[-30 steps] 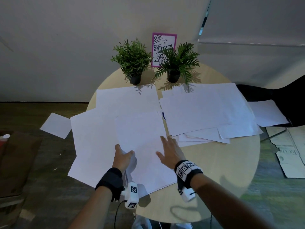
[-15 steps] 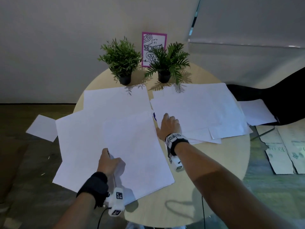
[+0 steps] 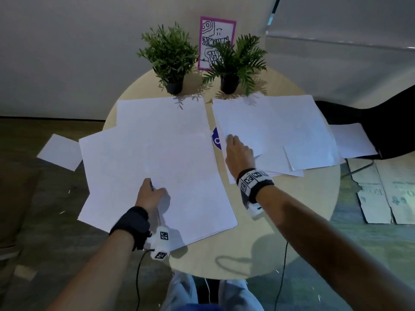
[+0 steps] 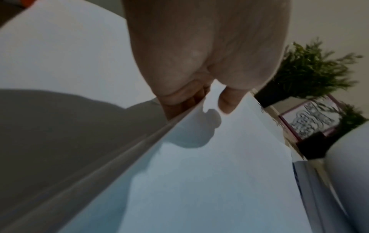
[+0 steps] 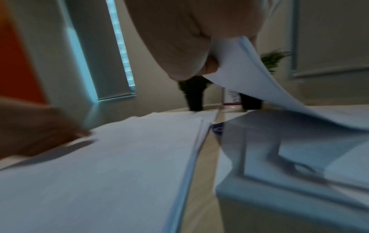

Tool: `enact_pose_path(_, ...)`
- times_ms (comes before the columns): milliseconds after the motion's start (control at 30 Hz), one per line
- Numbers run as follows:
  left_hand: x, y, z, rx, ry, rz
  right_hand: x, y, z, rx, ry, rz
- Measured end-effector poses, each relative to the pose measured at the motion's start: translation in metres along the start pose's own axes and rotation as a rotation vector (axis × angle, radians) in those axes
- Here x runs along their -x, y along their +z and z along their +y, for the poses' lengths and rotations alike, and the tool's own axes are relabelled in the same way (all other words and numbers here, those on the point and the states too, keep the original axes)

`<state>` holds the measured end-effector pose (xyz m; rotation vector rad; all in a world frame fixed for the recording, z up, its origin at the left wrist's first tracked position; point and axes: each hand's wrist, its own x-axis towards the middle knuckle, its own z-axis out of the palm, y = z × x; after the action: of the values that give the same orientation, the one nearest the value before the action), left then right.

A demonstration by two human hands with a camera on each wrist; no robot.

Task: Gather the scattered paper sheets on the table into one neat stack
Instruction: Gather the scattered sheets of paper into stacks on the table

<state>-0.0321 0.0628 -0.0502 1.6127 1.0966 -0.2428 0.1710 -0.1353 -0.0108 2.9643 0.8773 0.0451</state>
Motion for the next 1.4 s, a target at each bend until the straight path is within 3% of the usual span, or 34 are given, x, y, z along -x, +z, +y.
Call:
enact_pose_path(100,0.001,-0.002,0.002,0.241,-0.102,-0.029,0.045,-0.002,0.001,-0.103,-0.231,0.211)
enact_pose_path(167,-0.001,-0.006,0.002,0.529,-0.210,-0.054,0.076,0.009,-0.001,-0.167,-0.395,0.172)
enact_pose_path(233,-0.005,-0.010,-0.004,0.639,-0.230,-0.063,0.098,0.026,-0.003,-0.199,-0.521,0.075)
enact_pose_path(400,0.002,-0.008,-0.002,0.439,-0.238,-0.095,0.126,0.052,-0.007,-0.148,-0.784,-0.118)
enact_pose_path(600,0.001,0.006,-0.004,0.038,-0.035,0.055,0.148,0.059,-0.001,-0.105,-0.902,-0.197)
enact_pose_path(700,0.005,0.010,0.000,-0.063,-0.007,0.086,0.144,0.051,0.000,-0.237,-0.740,-0.206)
enact_pose_path(833,0.005,0.015,0.003,0.018,-0.045,0.107,0.108,0.043,-0.004,-0.498,-0.110,-0.240)
enact_pose_path(933,0.005,0.019,0.006,0.095,-0.075,0.112,0.086,0.041,-0.020,-0.636,0.160,-0.357)
enact_pose_path(1033,0.003,0.018,0.007,0.106,-0.088,0.093,0.080,0.035,-0.036,-0.624,0.249,-0.379)
enact_pose_path(1133,-0.004,0.016,0.002,0.060,-0.041,0.060,0.082,0.033,-0.040,-0.548,0.191,-0.382)
enact_pose_path(1300,-0.008,0.008,-0.005,0.029,0.011,0.009,0.062,0.036,0.002,-0.492,0.247,-0.139)
enact_pose_path(1400,-0.008,0.006,-0.013,0.048,0.028,0.043,0.035,0.033,0.040,-0.403,0.350,-0.078)
